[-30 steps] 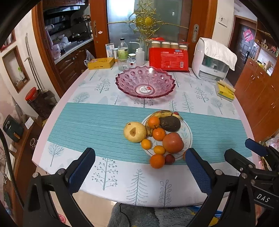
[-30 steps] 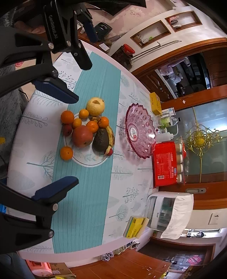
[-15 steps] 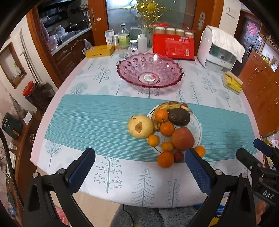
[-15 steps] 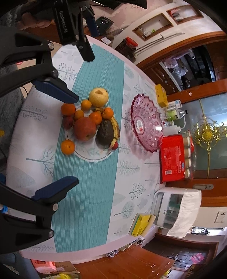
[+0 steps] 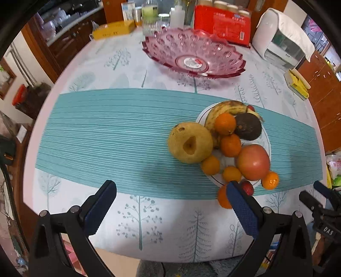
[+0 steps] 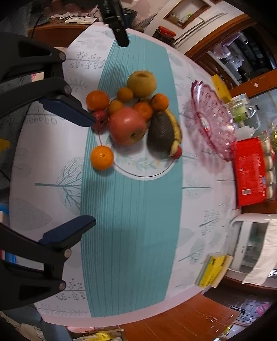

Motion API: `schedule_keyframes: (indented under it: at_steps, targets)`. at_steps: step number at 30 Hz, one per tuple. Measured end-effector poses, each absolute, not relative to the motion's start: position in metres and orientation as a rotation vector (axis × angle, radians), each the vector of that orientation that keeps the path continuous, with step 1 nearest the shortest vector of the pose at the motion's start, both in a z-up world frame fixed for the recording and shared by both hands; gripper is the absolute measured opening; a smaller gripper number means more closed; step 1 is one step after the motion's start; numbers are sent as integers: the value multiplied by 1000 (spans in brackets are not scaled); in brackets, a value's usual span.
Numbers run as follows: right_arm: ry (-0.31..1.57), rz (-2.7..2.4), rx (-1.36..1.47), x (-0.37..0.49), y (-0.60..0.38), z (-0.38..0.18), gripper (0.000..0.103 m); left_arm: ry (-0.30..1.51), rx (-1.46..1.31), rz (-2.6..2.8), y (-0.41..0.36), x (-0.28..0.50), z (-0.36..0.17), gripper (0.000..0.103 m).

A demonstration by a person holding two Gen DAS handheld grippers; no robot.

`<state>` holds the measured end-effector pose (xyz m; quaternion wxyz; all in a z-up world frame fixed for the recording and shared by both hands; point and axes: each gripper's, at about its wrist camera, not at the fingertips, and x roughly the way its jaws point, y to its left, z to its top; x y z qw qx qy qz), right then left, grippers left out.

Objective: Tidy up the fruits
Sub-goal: 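Grasp the yellow pear with the left tool while the right tool grasps the red apple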

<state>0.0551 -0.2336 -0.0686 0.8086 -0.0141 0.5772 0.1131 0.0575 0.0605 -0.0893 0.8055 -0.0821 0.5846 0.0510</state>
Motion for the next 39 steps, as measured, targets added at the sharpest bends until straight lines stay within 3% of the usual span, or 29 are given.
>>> schedule_keyframes:
  at_steps: [25,30,34,39]
  targets:
    - [1341,418,-14,117,-161,-125,86,1357,-233,16,58,141,-168,102]
    - [1377,439,22,127,-157,-137,85,1378,-256,-11,55,145,-178,95]
    - [1410,491,55,132,-151,-145,73,1404,-263,-27,51,149,-188,89]
    - [1407,497,50,134,-149,-146,73,1417,-304,-56,50,153,-195,79]
